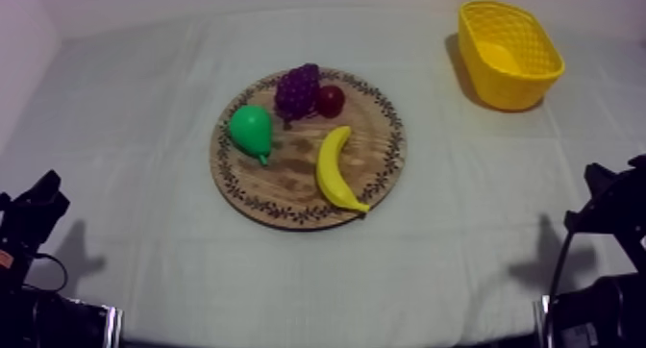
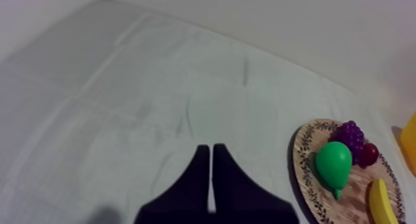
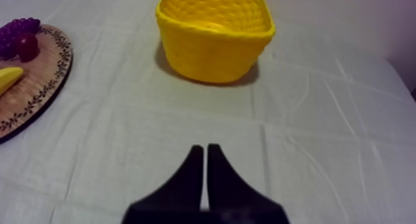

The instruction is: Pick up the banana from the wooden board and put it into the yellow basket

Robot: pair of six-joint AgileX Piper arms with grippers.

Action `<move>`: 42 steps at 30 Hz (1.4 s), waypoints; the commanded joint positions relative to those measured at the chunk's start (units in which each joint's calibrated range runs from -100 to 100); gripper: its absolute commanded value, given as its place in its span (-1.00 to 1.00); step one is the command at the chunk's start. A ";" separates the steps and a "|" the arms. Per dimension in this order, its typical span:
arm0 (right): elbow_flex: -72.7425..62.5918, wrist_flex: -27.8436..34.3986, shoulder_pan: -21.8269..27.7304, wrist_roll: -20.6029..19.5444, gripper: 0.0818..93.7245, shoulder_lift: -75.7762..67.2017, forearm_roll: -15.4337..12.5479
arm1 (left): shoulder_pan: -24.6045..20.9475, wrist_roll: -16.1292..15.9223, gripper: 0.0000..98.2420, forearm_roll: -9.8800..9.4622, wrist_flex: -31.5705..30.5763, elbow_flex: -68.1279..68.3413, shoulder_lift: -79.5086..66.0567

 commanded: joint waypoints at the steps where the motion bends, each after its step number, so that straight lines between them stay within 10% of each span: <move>1: -0.22 1.19 0.83 -2.88 -0.99 -0.03 0.07 | -0.03 0.00 -1.00 -0.01 0.02 0.03 -0.03; 31: -1.07 -0.41 -0.33 -4.53 -0.99 2.42 -1.78 | -0.03 0.00 -1.00 -0.01 0.02 0.03 -0.03; 42: -19.90 -0.11 -10.05 -13.82 -0.99 20.41 2.35 | -0.03 0.00 -1.00 -0.01 0.02 0.03 -0.03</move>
